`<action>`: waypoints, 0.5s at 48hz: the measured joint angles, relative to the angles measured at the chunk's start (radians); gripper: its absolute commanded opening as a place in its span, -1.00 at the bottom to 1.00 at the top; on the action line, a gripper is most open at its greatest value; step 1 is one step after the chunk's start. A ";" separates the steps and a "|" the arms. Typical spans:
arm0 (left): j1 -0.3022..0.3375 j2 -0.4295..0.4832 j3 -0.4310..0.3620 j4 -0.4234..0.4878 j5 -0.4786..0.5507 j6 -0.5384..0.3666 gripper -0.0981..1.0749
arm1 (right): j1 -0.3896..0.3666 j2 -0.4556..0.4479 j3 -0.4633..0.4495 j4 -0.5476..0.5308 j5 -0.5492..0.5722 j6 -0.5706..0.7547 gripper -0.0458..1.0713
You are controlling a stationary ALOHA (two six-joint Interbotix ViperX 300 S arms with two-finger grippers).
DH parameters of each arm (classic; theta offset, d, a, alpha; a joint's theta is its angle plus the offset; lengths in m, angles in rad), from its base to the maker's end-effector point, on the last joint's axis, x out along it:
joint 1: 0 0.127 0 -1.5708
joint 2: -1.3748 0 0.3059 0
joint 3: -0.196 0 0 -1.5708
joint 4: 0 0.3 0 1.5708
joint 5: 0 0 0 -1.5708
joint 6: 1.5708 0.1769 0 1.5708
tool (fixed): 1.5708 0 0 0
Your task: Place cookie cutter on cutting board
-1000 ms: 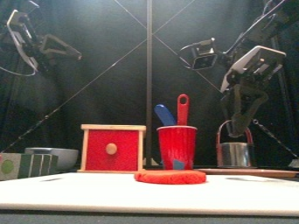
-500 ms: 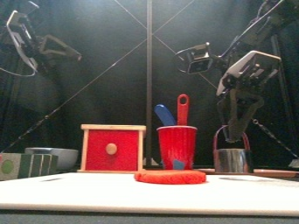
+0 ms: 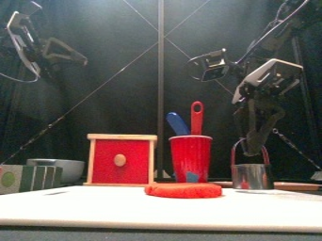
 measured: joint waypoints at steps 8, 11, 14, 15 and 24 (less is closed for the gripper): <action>0.000 0.000 0.002 0.000 0.000 0.000 -0.84 | 0.000 0.008 -0.005 0.000 -0.002 0.000 0.03; 0.000 0.000 0.000 0.000 0.000 -0.002 -0.84 | 0.000 0.012 -0.008 0.002 -0.005 0.000 0.10; 0.000 0.000 0.002 0.000 0.002 -0.002 -0.84 | -0.002 0.020 -0.009 0.002 -0.006 0.000 0.22; 0.000 0.000 0.002 0.000 0.000 -0.002 -0.84 | -0.002 0.021 -0.009 0.002 -0.008 0.000 0.31; 0.000 0.000 0.002 0.000 0.000 -0.002 -0.84 | 0.002 0.025 -0.012 0.003 -0.009 0.000 0.83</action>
